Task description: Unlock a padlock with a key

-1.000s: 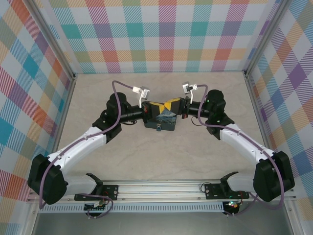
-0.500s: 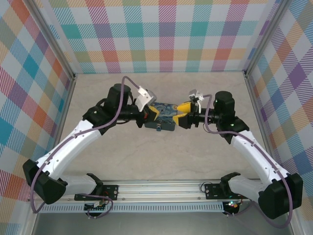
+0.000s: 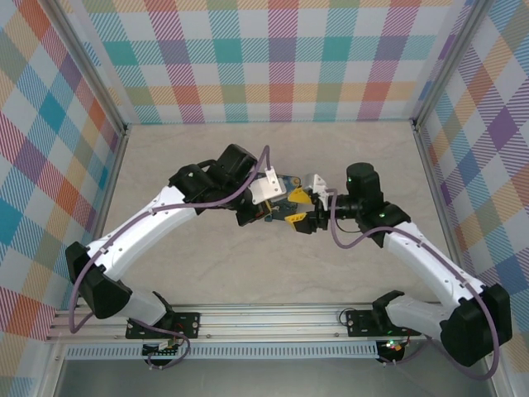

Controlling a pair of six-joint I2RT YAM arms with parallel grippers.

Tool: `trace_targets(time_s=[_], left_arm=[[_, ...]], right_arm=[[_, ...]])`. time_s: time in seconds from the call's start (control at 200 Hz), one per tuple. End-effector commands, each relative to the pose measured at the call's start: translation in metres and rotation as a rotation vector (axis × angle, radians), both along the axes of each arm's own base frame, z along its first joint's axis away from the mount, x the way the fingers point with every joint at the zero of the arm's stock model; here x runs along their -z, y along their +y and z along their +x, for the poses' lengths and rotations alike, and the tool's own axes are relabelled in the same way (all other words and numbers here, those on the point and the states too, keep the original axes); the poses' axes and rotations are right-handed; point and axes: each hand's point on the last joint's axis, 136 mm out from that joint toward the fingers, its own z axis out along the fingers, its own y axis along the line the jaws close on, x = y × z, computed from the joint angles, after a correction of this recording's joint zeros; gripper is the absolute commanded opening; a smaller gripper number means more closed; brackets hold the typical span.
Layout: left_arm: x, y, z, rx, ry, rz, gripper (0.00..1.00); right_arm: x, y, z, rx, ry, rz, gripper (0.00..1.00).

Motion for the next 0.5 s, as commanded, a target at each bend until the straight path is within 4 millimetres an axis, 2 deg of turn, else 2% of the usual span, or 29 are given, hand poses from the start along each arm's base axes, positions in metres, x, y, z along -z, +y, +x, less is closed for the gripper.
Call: trace_targets(time_s=[0.0, 0.325, 0.495], left_arm=[[-0.003, 0.003, -0.007, 0.044, -0.019, 0.045, 0.0], [-0.005, -0.004, -0.008, 0.064, -0.028, 0.029, 0.0], [-0.004, -0.004, -0.008, 0.065, -0.032, 0.033, 0.0]], right_arm=[[0.001, 0.007, 0.006, -0.006, -0.084, 0.006, 0.54], [0.016, 0.024, 0.006, -0.038, -0.038, -0.008, 0.42], [0.019, 0.026, 0.006, -0.041, -0.026, -0.012, 0.3]])
